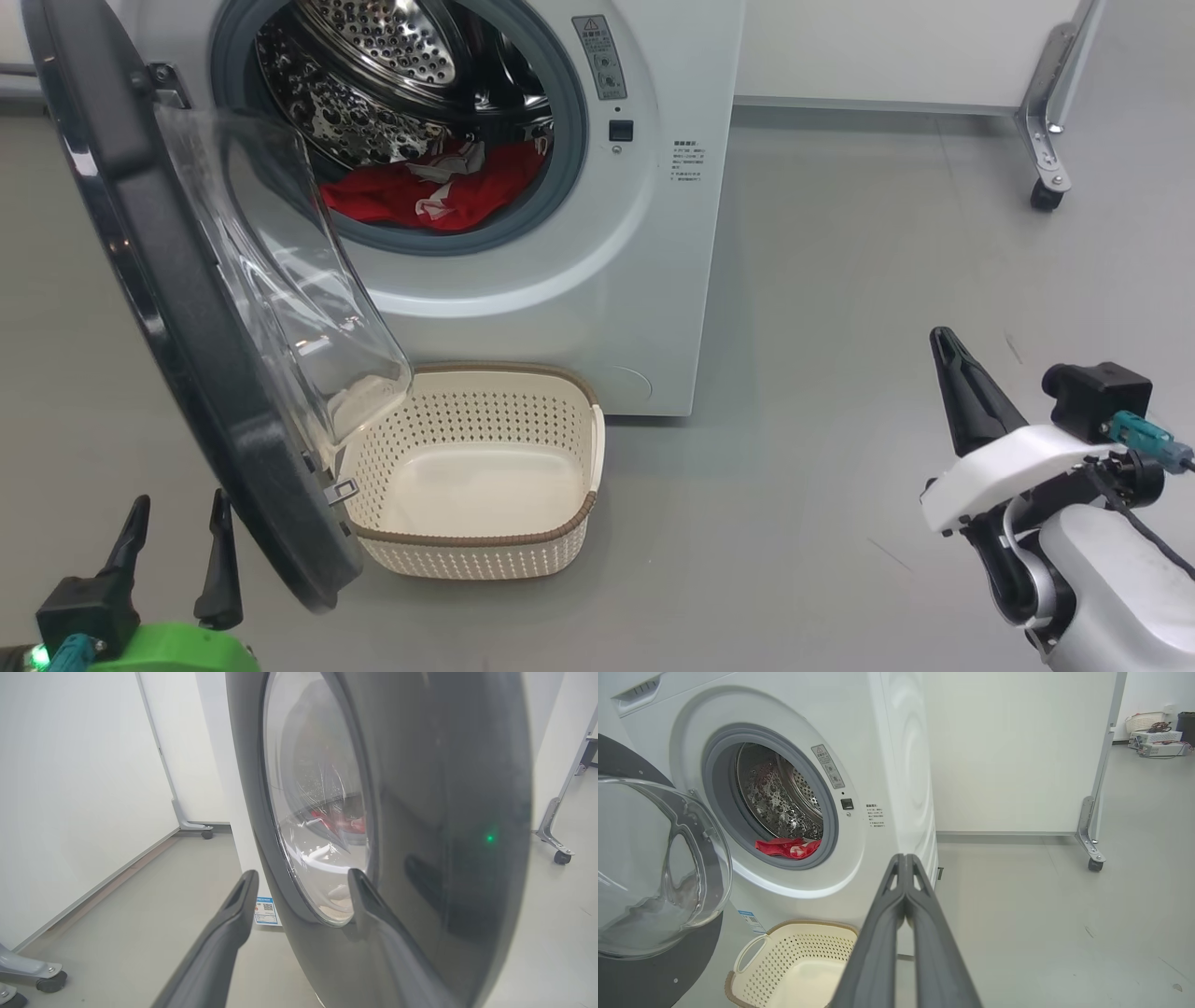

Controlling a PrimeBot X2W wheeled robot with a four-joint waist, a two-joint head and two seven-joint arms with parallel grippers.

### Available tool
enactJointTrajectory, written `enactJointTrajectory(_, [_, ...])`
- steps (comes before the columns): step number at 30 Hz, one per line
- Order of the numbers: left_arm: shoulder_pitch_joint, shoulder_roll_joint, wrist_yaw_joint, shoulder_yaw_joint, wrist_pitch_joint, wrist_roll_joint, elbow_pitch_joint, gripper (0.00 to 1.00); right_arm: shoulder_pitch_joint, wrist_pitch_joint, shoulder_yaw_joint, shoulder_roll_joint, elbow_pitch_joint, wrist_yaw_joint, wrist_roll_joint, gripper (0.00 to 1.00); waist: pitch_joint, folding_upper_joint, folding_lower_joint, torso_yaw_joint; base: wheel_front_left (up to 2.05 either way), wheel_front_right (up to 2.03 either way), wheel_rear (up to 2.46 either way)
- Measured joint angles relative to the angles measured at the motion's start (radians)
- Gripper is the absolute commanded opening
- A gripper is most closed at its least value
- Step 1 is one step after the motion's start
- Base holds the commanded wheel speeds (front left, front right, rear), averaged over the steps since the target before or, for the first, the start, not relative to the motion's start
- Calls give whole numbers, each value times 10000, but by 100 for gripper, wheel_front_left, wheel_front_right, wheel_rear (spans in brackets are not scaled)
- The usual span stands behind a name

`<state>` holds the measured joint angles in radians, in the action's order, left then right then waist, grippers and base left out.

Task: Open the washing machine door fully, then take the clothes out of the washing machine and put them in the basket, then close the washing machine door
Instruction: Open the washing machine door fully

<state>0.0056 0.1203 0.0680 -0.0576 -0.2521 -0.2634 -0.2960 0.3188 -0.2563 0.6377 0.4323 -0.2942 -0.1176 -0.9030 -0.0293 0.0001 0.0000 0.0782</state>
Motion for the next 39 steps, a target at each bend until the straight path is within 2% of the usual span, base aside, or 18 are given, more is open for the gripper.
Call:
enactJointTrajectory(1, [2,-2,2,-19,0,0,17,100,-183,0,-182,-15,82,-8,169,0,14,0,0,-12,0,0,0])
enactJointTrajectory(2, [4,-4,4,-27,0,0,31,100,-367,0,-384,-54,171,-10,295,12,28,0,0,-22,0,0,0])
enactJointTrajectory(3, [6,-8,19,-33,0,0,38,100,-543,0,-558,-100,265,-12,426,39,41,0,0,-33,0,0,0])
enactJointTrajectory(4, [8,-15,33,-38,0,0,48,100,-704,0,-704,-142,341,-12,564,93,53,0,0,-43,0,0,0])
enactJointTrajectory(5, [10,-27,35,-48,0,0,58,100,-862,0,-844,-190,420,-13,696,100,65,0,0,-52,0,0,0])
enactJointTrajectory(15, [52,-182,88,-71,0,0,73,100,-2095,0,-1567,-642,970,-82,1854,100,144,0,0,-103,0,0,0])
enactJointTrajectory(39, [156,-410,253,-77,0,100,65,100,-3533,0,-2569,-1413,1530,-84,3093,100,178,0,1,62,0,0,0])
